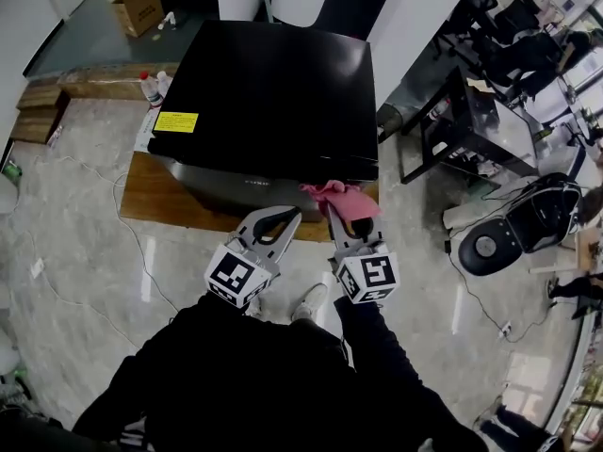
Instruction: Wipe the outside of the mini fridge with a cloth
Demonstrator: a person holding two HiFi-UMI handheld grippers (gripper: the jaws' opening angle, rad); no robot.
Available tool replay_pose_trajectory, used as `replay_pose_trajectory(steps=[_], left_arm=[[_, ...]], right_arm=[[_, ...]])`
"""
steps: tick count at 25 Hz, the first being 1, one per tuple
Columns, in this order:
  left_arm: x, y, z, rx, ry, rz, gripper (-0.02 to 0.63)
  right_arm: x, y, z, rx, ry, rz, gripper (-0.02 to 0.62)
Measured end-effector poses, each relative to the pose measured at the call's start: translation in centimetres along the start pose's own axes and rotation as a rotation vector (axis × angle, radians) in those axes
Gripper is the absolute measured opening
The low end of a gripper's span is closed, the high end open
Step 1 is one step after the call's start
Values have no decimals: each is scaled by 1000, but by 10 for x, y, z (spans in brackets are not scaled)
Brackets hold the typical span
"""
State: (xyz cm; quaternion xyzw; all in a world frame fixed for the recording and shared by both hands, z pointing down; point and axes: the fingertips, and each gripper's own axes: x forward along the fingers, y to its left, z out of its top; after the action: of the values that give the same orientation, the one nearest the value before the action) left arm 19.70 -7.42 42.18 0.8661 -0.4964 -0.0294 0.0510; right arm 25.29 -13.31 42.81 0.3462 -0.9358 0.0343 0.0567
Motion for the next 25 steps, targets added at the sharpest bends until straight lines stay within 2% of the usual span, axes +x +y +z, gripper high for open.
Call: replay_pose_trajectory(steps=[5, 14, 18, 25], left_arm=[[13, 6, -19, -12, 16, 39, 6], [29, 16, -71, -16, 58, 69, 6], [30, 21, -107, -22, 102, 83, 6], [29, 32, -184, -91, 216, 119, 6]], right_arm=[[5, -4, -20, -18, 29, 19, 126], [18, -9, -92, 2, 162, 35, 126], [23, -10, -131, 42, 234, 36, 126], [34, -8, -198, 71, 345, 35, 126]])
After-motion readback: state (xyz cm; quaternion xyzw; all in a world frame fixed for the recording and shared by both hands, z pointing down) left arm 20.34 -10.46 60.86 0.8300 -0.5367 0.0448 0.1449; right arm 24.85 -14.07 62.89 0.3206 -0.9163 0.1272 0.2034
